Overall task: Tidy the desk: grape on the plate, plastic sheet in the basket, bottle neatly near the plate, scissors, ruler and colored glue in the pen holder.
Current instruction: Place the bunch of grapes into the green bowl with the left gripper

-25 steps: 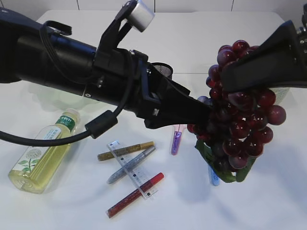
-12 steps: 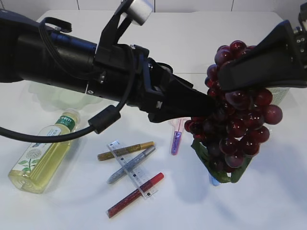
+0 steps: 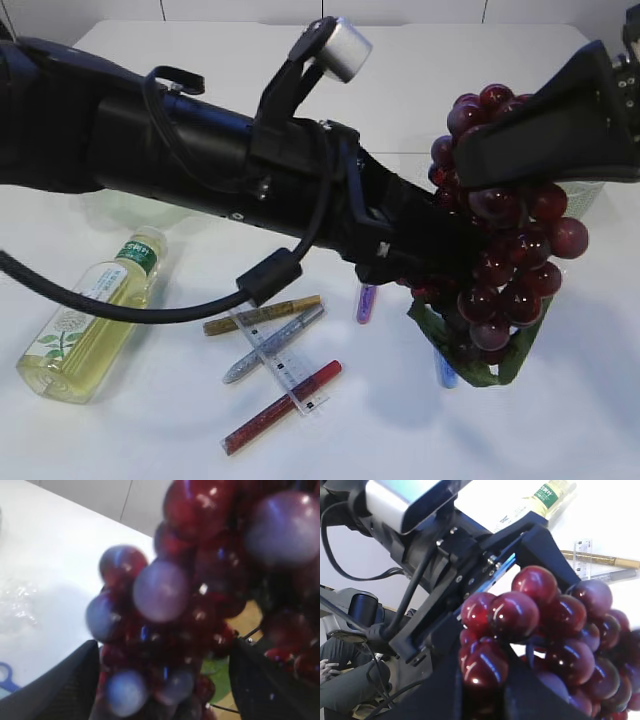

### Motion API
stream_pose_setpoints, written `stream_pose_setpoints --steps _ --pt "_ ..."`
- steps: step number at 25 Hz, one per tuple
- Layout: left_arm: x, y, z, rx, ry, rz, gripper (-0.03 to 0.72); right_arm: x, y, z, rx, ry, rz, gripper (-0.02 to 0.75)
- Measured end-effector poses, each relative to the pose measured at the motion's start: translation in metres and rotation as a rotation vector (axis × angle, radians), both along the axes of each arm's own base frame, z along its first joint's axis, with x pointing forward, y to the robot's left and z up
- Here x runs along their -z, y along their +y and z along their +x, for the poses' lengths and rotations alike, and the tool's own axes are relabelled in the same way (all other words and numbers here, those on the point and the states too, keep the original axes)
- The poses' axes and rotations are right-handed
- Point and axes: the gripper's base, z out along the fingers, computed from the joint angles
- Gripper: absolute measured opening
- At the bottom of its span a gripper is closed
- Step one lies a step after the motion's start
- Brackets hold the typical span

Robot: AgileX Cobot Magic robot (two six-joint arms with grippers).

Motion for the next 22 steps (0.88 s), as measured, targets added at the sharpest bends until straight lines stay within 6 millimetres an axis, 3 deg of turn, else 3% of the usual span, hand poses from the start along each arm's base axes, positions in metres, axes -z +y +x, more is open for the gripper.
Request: stream_pose_setpoints --steps 11,14,18,20,22 --pt "0.000 -0.017 0.009 0.016 -0.012 -0.018 0.565 -0.001 0.000 0.000 0.001 -0.005 0.000 0.101" --pt "-0.001 -0.018 0.007 0.023 -0.005 -0.023 0.441 -0.001 0.000 0.000 0.001 -0.005 0.000 0.101" --pt "-0.003 -0.018 0.006 0.032 0.023 -0.043 0.148 -0.002 0.000 0.001 -0.001 -0.013 -0.008 0.102" --pt "-0.003 -0.019 0.005 0.042 0.033 -0.051 0.083 -0.002 0.000 0.001 -0.002 -0.016 -0.008 0.102" --pt "-0.004 -0.019 0.005 0.043 0.035 -0.051 0.064 -0.002 0.000 0.001 -0.004 -0.018 -0.008 0.103"
